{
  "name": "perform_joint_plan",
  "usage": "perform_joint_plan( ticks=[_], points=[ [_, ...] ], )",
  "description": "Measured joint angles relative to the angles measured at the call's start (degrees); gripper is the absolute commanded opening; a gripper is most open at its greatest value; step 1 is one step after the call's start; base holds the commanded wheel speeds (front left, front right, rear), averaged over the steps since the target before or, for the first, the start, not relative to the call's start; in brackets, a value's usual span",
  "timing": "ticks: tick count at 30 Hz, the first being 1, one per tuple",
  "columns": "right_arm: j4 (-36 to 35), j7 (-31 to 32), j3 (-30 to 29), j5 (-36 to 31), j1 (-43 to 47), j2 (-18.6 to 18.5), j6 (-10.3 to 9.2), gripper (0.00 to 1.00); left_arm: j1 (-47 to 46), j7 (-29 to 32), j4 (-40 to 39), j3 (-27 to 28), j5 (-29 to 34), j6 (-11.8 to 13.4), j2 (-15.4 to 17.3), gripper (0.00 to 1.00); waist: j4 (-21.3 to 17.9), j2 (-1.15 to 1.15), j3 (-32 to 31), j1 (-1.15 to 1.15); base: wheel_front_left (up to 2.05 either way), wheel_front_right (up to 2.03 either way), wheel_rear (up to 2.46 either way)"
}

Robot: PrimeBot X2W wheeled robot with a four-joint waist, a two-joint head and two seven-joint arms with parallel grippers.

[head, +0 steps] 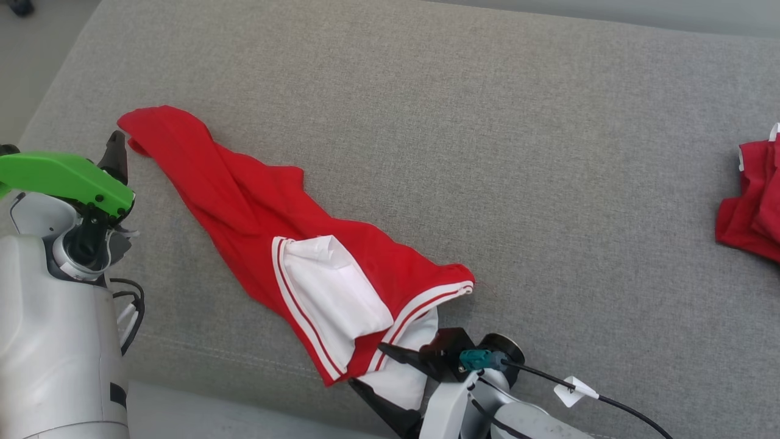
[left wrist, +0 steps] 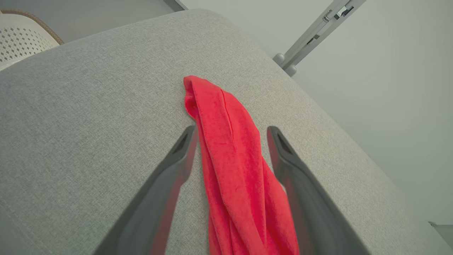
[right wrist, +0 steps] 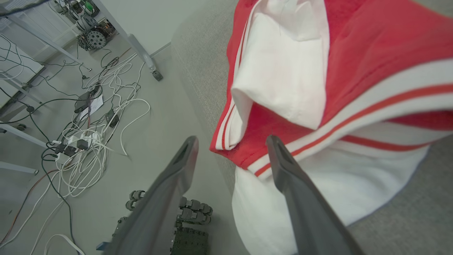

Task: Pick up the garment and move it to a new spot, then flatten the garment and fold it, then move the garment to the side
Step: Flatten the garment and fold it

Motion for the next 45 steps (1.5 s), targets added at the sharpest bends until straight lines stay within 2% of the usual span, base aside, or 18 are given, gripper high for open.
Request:
perform_joint_plan(
  ticks=[7,13,21,22,23,24,25,26,34,39,45],
  points=[
    [-0.01,0.27,0.48,2.26,-0.07,0.00,-0.08,1.00,0.01,0.01,-0.35,-0.12,-0.20,0.00,-0.02,1.00,0.35,0.00,0.11,0.00,0.00,0.00,0.00],
    [0.41,0.26,0.22,2.61,-2.96,-0.05,-1.47,1.00,-0.01,0.07,-1.14,-0.92,-1.32,-0.07,-0.64,1.00,1.07,0.00,1.44,0.00,0.00,0.00,0.00],
    [1.41,0.03,1.25,3.67,-4.93,-0.20,-1.99,1.00,-0.01,-0.43,-1.14,-1.34,-1.91,-0.48,-1.20,1.00,2.45,0.00,2.37,0.00,0.00,0.00,0.00],
    [1.43,-0.20,1.44,3.94,-5.07,-0.21,-1.99,0.94,-0.01,-0.44,-1.14,-1.35,-1.92,-0.48,-1.21,1.00,2.52,0.00,2.36,0.00,0.00,0.00,0.00],
    [1.43,-0.31,1.63,4.14,-5.29,-0.21,-2.00,0.60,-0.01,-0.45,-1.14,-1.37,-1.99,-0.48,-1.21,1.00,2.59,0.00,2.35,0.00,0.00,0.00,0.00],
    [1.42,-0.32,1.76,4.38,-5.48,-0.20,-2.03,0.38,-0.01,-0.45,-1.14,-1.41,-2.11,-0.48,-1.22,1.00,2.65,0.00,2.33,0.00,0.00,0.00,0.00],
    [1.44,-0.44,1.91,4.67,-5.59,-0.20,-2.03,0.09,-0.01,-0.53,-1.12,-1.43,-2.14,-0.48,-1.22,1.00,2.70,0.00,2.30,0.00,0.00,0.00,0.00],
    [1.49,-0.69,2.16,4.93,-5.64,-0.21,-2.02,0.00,0.00,-0.71,-1.04,-1.43,-2.14,-0.48,-1.23,1.00,2.71,0.00,2.20,0.00,0.00,0.00,0.00],
    [0.97,-3.69,1.14,7.58,-5.70,-0.19,-2.18,0.00,0.53,-1.76,-0.68,-0.10,-2.27,-0.47,-1.02,1.00,1.63,0.00,0.61,0.00,0.00,0.00,0.00],
    [-0.16,-5.56,-2.92,7.64,-7.30,-0.21,-3.96,0.00,3.59,-1.99,-0.24,1.30,-2.32,-0.40,1.11,1.00,-0.08,0.00,-1.12,0.00,0.00,0.00,0.00],
    [-2.10,-6.61,-5.05,7.53,-8.52,-2.32,-4.69,0.00,7.34,-0.35,0.42,1.24,-2.38,-0.49,1.76,1.00,-2.83,0.00,-3.72,0.00,0.00,0.00,0.00]
  ],
)
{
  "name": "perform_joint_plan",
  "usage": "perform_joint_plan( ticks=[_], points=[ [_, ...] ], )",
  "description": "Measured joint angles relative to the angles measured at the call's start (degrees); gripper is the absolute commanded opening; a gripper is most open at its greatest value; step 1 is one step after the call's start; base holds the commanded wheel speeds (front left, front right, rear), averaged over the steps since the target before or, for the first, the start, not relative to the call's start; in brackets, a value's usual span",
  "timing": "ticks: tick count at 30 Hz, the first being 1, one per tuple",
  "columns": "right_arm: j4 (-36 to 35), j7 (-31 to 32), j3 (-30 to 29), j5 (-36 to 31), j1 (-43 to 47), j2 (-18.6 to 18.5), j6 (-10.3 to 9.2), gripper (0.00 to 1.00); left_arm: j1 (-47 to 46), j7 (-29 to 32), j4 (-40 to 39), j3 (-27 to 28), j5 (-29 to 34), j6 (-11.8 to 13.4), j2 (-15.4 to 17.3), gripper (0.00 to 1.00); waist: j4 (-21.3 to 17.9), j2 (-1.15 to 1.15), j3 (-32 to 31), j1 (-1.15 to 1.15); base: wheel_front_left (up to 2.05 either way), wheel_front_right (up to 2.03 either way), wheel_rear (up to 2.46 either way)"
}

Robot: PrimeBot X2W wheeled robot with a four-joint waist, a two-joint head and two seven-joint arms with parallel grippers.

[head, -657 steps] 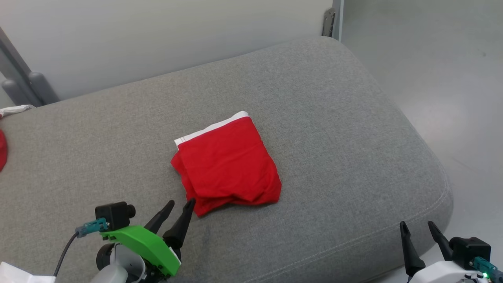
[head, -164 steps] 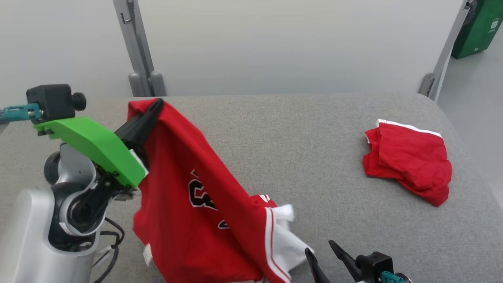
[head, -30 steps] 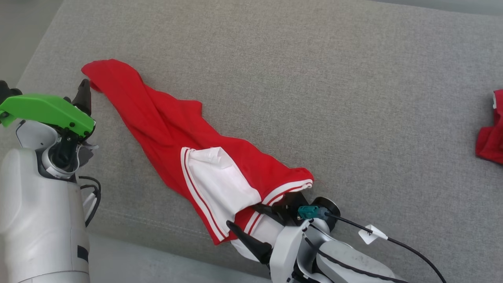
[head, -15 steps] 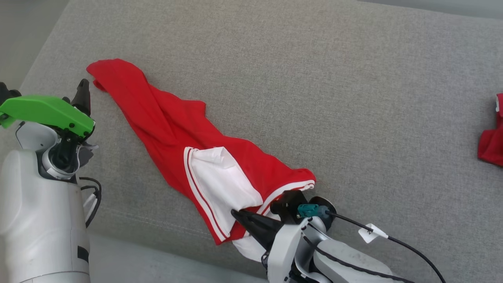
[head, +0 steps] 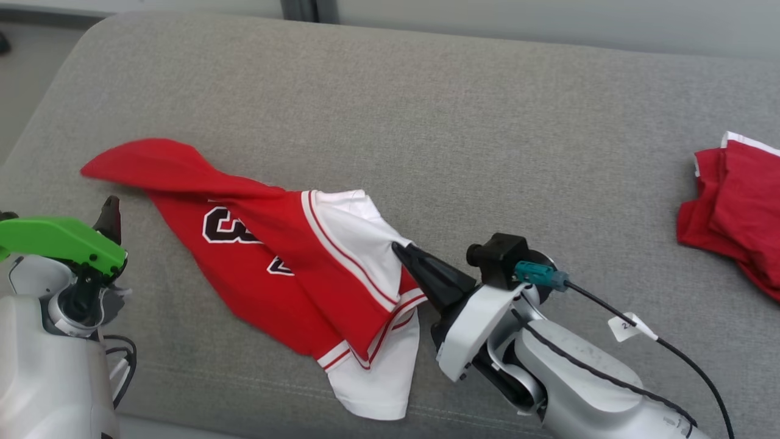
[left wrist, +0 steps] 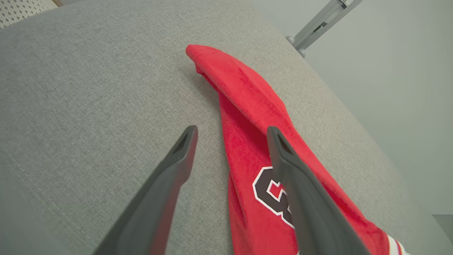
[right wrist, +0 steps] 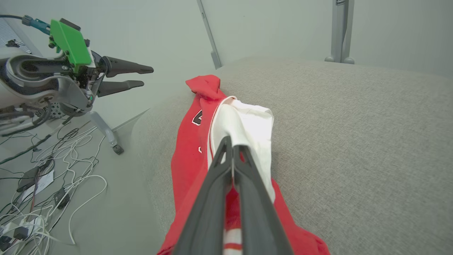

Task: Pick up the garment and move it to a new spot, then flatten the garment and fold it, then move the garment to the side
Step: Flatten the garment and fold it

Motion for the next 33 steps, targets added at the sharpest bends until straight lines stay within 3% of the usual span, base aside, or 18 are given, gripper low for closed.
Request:
perform_joint_plan(
  ticks=[12,21,28,33],
  points=[
    [-5.83,-0.67,-4.81,2.98,0.93,-3.33,-1.79,0.00,6.72,2.55,-0.21,0.91,-0.45,0.01,0.81,1.00,-5.82,0.00,-5.47,0.00,0.00,0.00,0.00],
    [-9.44,-0.40,-7.70,3.45,2.38,-7.25,-3.98,0.00,11.35,3.46,-0.32,-0.79,-0.54,-0.49,-1.25,1.00,-8.97,0.00,-7.28,0.00,0.00,0.00,0.00],
    [-13.04,2.08,-6.54,3.47,3.49,-8.28,-4.43,0.00,11.43,1.85,-1.60,3.05,-5.00,0.00,-1.89,1.00,-9.88,0.00,-6.20,0.00,0.00,0.00,0.00],
    [-15.80,3.90,-4.16,2.87,3.50,-8.17,-4.42,0.00,8.48,1.86,-3.38,1.03,-5.38,-3.03,-1.69,1.00,-10.49,0.00,-4.25,0.00,0.00,0.00,0.00]
  ],
)
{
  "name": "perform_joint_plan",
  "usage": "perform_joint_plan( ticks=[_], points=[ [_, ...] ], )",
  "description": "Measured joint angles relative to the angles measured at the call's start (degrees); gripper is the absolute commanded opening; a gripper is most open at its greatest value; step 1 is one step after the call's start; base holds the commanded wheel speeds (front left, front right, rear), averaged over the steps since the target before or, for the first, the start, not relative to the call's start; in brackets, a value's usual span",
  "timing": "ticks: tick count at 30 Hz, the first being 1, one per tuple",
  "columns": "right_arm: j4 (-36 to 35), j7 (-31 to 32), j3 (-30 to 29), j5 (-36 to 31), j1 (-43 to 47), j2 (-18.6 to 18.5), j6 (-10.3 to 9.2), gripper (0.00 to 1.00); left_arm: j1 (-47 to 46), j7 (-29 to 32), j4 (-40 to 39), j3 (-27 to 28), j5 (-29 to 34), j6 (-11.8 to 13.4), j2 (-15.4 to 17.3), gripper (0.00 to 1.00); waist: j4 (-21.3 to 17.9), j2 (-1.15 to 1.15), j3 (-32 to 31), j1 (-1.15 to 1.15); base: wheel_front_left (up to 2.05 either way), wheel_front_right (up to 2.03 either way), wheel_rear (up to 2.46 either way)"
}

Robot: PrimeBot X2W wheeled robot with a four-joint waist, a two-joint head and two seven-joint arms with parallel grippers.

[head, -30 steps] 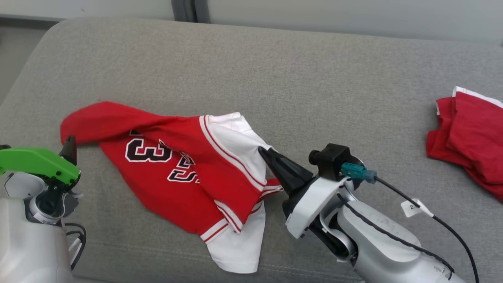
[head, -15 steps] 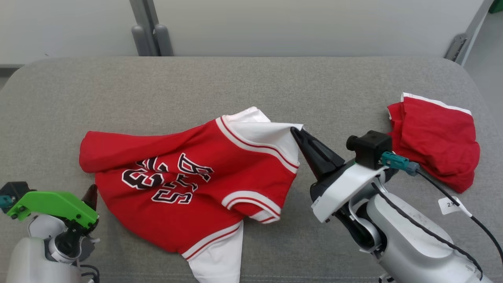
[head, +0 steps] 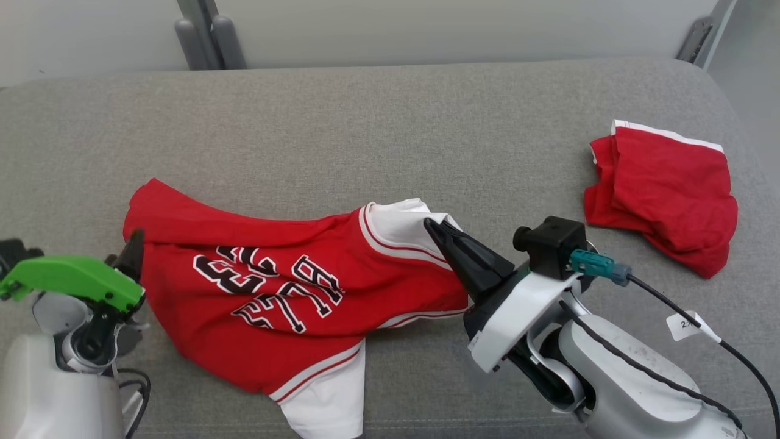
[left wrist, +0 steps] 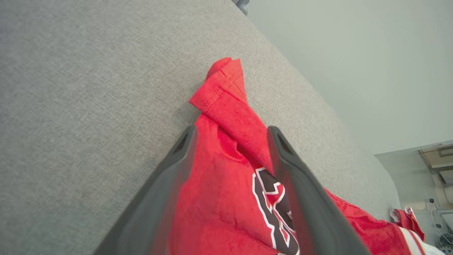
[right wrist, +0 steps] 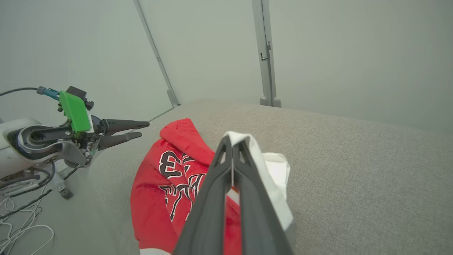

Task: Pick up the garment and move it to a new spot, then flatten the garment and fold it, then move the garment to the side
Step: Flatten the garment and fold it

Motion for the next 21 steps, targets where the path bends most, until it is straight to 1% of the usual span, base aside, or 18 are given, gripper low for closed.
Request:
perform_joint_plan(
  ticks=[1,3,7,11,12,14,16,21],
  points=[
    [-0.47,0.21,0.26,-0.10,0.00,0.07,0.00,0.00,-0.76,-0.16,-0.63,-0.94,0.23,-0.73,0.30,1.00,-0.18,0.00,0.48,0.00,0.00,0.00,0.00],
    [-1.21,0.59,0.63,-0.43,-0.01,0.03,0.00,0.00,-2.03,-1.27,-1.78,-2.92,2.54,-1.40,1.10,1.00,-0.56,0.00,1.48,0.00,0.00,0.00,0.00],
    [-2.04,1.11,0.83,-0.47,-0.03,0.01,-0.01,0.00,-3.20,-3.99,-2.96,-6.08,7.46,-1.82,4.39,1.00,-1.49,0.00,3.45,0.00,0.00,0.00,0.00],
    [-3.02,1.58,0.75,-0.47,-0.02,-0.16,-0.13,0.00,-3.22,-6.49,-3.16,-11.27,15.62,-2.09,7.95,1.00,-2.50,0.00,5.16,0.00,0.00,0.00,0.00],
    [-3.19,1.59,0.68,-0.47,-0.02,-0.24,-0.52,0.00,-3.22,-6.84,-3.16,-12.37,16.92,-2.11,8.46,1.00,-2.71,0.00,5.60,0.00,0.00,0.00,0.00],
    [-3.46,1.71,0.43,-0.47,-0.01,-0.37,-0.64,0.00,-3.21,-7.68,-2.89,-14.88,19.07,-2.53,9.03,1.00,-3.01,0.00,6.40,0.00,0.00,0.00,0.00],
    [-3.60,1.74,0.41,-0.47,0.05,-0.65,-0.96,0.00,-3.22,-8.65,-2.31,-16.35,20.36,-2.58,8.90,1.00,-3.21,0.00,7.13,0.00,0.00,0.00,0.00],
    [-3.82,1.75,0.42,-0.47,1.00,-0.98,-1.02,0.00,-3.22,-10.45,-0.03,-16.67,20.48,-2.58,8.39,1.00,-3.37,0.00,8.12,0.00,0.00,0.00,0.00]
  ],
)
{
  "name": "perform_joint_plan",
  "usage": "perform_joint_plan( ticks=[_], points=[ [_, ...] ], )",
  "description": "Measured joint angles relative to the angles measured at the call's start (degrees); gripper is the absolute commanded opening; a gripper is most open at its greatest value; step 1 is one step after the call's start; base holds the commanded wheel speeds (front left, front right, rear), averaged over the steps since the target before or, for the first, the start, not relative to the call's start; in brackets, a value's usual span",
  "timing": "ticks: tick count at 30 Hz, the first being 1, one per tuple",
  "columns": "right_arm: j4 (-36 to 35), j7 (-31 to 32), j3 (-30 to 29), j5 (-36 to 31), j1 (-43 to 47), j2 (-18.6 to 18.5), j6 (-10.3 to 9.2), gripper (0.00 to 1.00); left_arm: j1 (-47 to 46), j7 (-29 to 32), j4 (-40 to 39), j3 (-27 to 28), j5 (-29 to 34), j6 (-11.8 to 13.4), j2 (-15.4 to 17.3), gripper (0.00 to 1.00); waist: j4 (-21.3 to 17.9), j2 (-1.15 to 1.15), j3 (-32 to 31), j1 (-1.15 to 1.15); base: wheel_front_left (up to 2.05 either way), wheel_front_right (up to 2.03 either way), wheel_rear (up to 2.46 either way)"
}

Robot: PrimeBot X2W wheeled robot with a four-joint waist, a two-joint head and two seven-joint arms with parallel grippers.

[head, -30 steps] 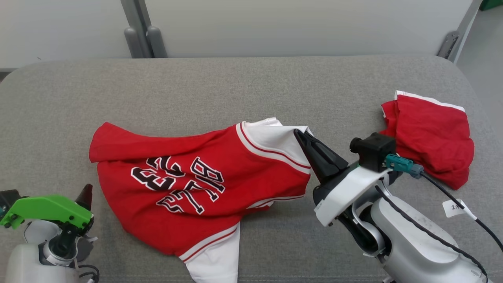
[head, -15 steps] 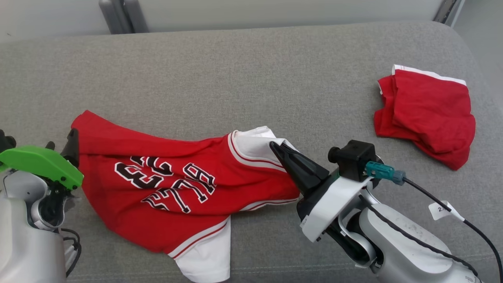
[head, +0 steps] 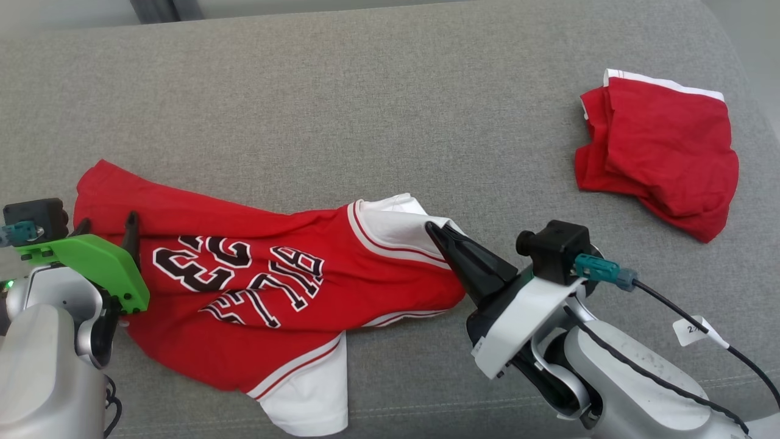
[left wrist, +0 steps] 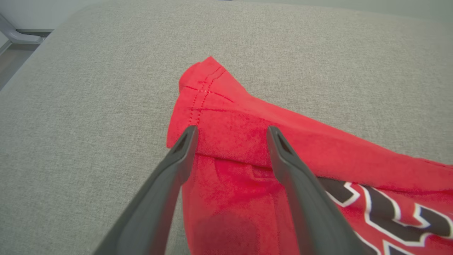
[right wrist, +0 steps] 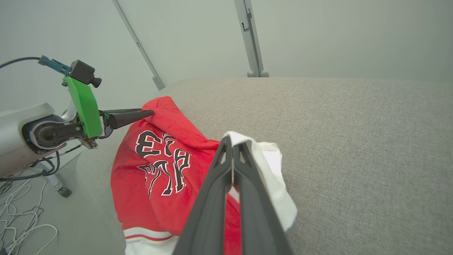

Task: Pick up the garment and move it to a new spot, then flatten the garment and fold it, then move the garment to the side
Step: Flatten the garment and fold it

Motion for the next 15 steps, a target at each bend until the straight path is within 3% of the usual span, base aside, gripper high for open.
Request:
perform_joint_plan(
  ticks=[15],
  points=[
    [-1.62,0.83,0.16,0.01,1.70,-0.65,-0.58,0.00,-2.36,-4.69,4.41,-0.60,-0.03,-0.77,2.15,1.00,-0.02,0.00,0.82,0.00,0.00,0.00,0.00]
  ],
)
